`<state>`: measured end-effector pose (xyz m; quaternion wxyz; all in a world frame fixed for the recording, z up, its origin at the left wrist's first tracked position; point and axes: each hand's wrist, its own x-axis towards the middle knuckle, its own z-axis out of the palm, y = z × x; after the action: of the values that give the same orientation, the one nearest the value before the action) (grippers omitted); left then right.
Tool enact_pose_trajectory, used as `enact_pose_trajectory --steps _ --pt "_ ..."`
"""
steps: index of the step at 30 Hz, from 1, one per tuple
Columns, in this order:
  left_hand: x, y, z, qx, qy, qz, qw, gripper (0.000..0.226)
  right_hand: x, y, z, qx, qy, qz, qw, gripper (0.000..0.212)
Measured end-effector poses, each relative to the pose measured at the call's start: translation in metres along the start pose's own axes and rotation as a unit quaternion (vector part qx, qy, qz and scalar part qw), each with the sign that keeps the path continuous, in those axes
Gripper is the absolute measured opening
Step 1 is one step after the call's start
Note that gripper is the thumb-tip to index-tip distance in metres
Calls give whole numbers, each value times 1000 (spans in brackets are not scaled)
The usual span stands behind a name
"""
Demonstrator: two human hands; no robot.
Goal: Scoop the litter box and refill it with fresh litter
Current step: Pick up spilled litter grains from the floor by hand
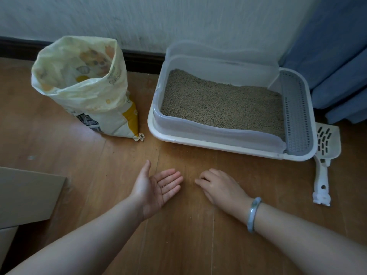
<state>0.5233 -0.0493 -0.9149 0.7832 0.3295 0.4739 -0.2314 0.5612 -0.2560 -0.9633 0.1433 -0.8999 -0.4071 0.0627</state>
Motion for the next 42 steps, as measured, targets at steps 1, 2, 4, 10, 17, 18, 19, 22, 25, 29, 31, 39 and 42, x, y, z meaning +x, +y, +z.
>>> enact_pose_trajectory --steps 1,2,4,10,17,18,19,22,25,29,31,39,42 --pt "0 -1 1 0 -2 -1 1000 75 -2 0 -1 3 -1 -4 1000 30" --pt "0 -1 3 0 -4 -3 1000 75 -3 0 -2 4 0 -5 1000 29" --pt "-1 -3 5 2 -9 -4 1000 75 -1 0 -2 -1 5 1 1000 32" --pt "0 -3 8 8 -10 -4 1000 75 10 -2 -7 -89 -18 -43 995 7" --pt "-2 -4 7 12 -10 -5 1000 76 2 -9 -2 -114 -3 -61 992 19" --pt "-2 -4 7 13 -11 -5 1000 77 1 -9 -3 -112 -3 -62 992 17" --pt "-2 -5 7 14 -11 -6 1000 77 1 -9 -4 -109 -9 -62 992 14" --pt "-2 -6 7 19 -16 -11 1000 76 4 -13 -7 -88 -47 -15 995 23" --pt "-2 -7 6 22 -20 -15 999 76 11 -22 -8 -64 -73 64 993 27" --pt "-1 -7 7 22 -17 -14 1000 76 17 -22 -10 -34 -128 93 987 13" --pt "-1 -7 7 22 -14 -13 1000 76 18 -20 -14 24 -95 104 990 8" --pt "-1 -9 16 17 -39 -16 999 75 33 -54 -31 300 60 145 941 10" --pt "0 -8 18 20 -50 -14 998 76 32 -63 -27 324 54 127 936 18"
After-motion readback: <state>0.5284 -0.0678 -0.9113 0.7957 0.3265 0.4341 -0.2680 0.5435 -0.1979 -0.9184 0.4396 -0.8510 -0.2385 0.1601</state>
